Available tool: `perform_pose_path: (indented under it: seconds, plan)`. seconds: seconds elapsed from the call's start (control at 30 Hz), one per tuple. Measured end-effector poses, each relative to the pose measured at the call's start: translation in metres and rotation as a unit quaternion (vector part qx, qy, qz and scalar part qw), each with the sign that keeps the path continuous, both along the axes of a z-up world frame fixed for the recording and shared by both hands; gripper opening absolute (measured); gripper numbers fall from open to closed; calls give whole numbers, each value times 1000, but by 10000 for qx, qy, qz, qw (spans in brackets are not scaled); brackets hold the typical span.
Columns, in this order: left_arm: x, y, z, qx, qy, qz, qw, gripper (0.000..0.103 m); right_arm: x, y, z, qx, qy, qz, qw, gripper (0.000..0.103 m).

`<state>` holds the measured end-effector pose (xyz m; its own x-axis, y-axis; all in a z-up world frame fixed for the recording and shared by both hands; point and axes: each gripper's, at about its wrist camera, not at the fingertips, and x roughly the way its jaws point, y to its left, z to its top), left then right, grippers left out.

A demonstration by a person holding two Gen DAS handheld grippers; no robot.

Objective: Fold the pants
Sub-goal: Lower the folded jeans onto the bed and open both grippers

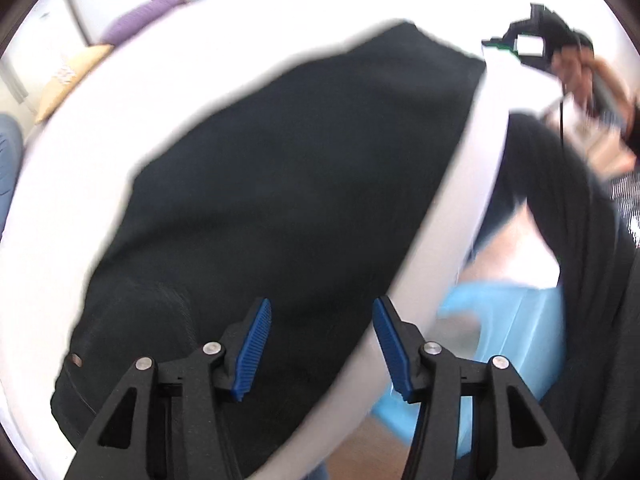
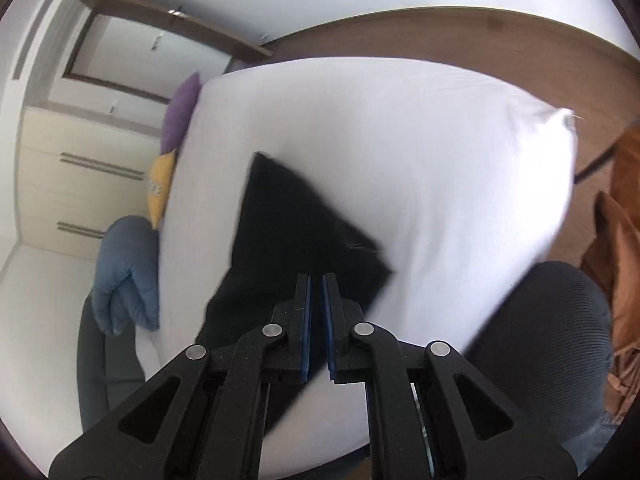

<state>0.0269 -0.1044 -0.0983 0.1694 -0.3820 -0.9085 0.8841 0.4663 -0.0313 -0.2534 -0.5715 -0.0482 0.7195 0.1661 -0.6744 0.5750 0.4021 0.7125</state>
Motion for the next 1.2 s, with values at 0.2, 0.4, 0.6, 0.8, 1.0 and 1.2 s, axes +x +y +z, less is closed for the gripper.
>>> perform_pose_path:
  seconds: [0.2,0.4,0.6,0.8,1.0,1.2]
  plan:
    - [95,6,6,-1104,210,1326,9848,58,146,113,-30,723,-311,1916,9783,7]
    - [148,26,-68,-488,297,2140,9752,56,239,197,-111,920,420,2795,9548,8]
    - [147,63,-72,-1089,124,2567,9603,33,231,142,-117,378,112,1885,9813,0]
    - [85,109,-21,-890,-957,3363,9326,76,178,100,-79,156,146,1340,9908,8]
    - [11,237,0,-1687,-764,4952,8488,94,174,223,-44,-228,15,3285,9442,52]
    - [42,283,-28,-1381,-191,4733,8698,93,188,295,-32,68,-383,3683,9289,71]
